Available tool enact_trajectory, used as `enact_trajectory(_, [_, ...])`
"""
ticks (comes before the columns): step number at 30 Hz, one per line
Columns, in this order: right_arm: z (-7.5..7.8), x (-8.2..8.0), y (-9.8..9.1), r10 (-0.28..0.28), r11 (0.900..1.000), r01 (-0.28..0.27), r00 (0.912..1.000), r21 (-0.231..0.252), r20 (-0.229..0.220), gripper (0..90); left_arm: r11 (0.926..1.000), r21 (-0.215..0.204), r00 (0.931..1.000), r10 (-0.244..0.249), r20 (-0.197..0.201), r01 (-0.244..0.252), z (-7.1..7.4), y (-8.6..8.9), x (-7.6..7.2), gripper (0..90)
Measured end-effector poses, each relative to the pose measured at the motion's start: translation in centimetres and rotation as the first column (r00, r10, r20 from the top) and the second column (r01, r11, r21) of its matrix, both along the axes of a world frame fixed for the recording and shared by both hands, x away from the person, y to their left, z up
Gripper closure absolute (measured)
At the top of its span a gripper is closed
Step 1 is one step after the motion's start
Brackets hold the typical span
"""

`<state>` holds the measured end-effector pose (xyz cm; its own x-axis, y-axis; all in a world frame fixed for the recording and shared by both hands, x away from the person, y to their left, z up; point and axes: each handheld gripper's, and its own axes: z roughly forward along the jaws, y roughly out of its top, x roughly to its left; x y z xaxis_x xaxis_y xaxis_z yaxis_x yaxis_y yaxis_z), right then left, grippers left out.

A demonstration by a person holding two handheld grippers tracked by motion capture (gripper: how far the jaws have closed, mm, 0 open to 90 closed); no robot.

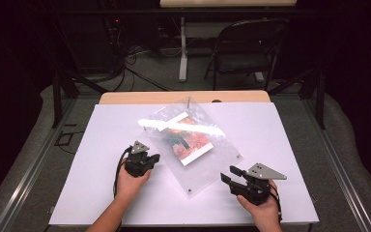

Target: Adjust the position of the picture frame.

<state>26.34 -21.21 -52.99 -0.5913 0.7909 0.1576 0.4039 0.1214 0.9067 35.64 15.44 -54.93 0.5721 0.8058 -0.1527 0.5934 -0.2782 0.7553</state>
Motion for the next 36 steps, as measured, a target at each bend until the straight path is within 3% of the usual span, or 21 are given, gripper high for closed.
enact_trajectory(3, [-0.1, 0.0, -0.1, -0.002, 1.0000, 0.002, 1.0000, 0.003, -0.006, 52.0, 0.9999, -0.005, 0.9999, -0.014, 0.008, 0.014, 0.1, -0.4, -0.1, 90.0])
enact_trajectory(4, [-0.1, -0.1, -0.2, -0.008, 0.9999, 0.008, 0.9999, 0.006, -0.012, 52.0, 0.9956, -0.067, 0.9976, -0.064, 0.024, 0.066, 0.5, -1.0, -0.3, 90.0])
enact_trajectory(5, [-0.1, -0.1, -0.2, -0.008, 0.9999, 0.008, 0.9999, 0.006, -0.012, 52.0, 0.9956, -0.067, 0.9976, -0.064, 0.024, 0.066, 0.5, -1.0, -0.3, 90.0])
enact_trajectory(6, [-0.1, -0.2, -0.4, -0.015, 0.9999, 0.015, 0.9998, 0.007, -0.014, 52.0, 0.9939, -0.056, 0.9946, -0.092, 0.049, 0.094, 0.9, -1.7, -0.6, 90.0])
enact_trajectory(7, [-0.1, -0.2, -0.4, -0.015, 0.9999, 0.015, 0.9998, 0.007, -0.014, 52.0, 0.9939, -0.056, 0.9946, -0.092, 0.049, 0.094, 0.9, -1.7, -0.6, 90.0])
enact_trajectory(8, [-0.1, -0.2, -0.6, -0.019, 0.9998, 0.019, 0.9996, 0.003, -0.019, 52.0, 0.9936, -0.030, 0.9927, -0.107, 0.056, 0.109, 0.8, -2.6, -0.8, 90.0])
enact_trajectory(11, [-0.2, -0.3, -0.7, -0.023, 0.9997, 0.023, 0.9994, 0.001, -0.025, 52.0, 0.9946, 0.003, 0.9928, -0.103, 0.061, 0.103, 0.8, -2.8, -1.0, 90.0])
enact_trajectory(14, [-0.2, -0.7, -1.1, -0.033, 0.9994, 0.033, 0.9992, 0.004, -0.022, 51.9, 0.9991, 0.004, 0.9976, -0.042, 0.054, 0.042, 1.0, -1.6, -0.8, 90.0])
enact_trajectory(15, [-0.1, -0.8, -1.2, -0.036, 0.9993, 0.036, 0.9990, 0.003, -0.024, 51.9, 0.9991, 0.004, 0.9976, -0.042, 0.054, 0.042, 1.0, -1.6, -0.8, 90.0])
enact_trajectory(16, [-0.1, -0.9, -1.3, -0.040, 0.9992, 0.040, 0.9989, 0.007, -0.024, 51.8, 0.9996, 0.026, 0.9986, -0.011, 0.052, 0.009, 0.9, -0.7, -0.7, 90.0])
enact_trajectory(21, [-0.1, -1.1, -1.6, -0.049, 0.9988, 0.049, 0.9985, 0.008, -0.024, 51.7, 0.9992, 0.028, 0.9993, 0.029, 0.025, -0.030, 0.4, 0.6, -0.2, 90.0])
enact_trajectory(29, [-0.1, -1.2, -1.6, -0.053, 0.9986, 0.053, 0.9984, 0.004, -0.022, 51.4, 0.9967, 0.078, 0.9997, -0.024, 0.005, 0.023, -0.5, -0.8, 0.8, 90.0])
enact_trajectory(32, [-0.1, -1.3, -1.8, -0.060, 0.9981, 0.060, 0.9979, 0.014, -0.026, 51.3, 0.9922, 0.101, 0.9972, -0.073, -0.015, 0.074, -0.8, -1.6, 0.7, 90.0])
enact_trajectory(36, [-0.1, -1.5, -2.0, -0.068, 0.9975, 0.068, 0.9973, 0.017, -0.028, 51.2, 0.9883, 0.113, 0.9948, -0.101, -0.017, 0.102, -0.8, -2.7, 0.5, 90.0])
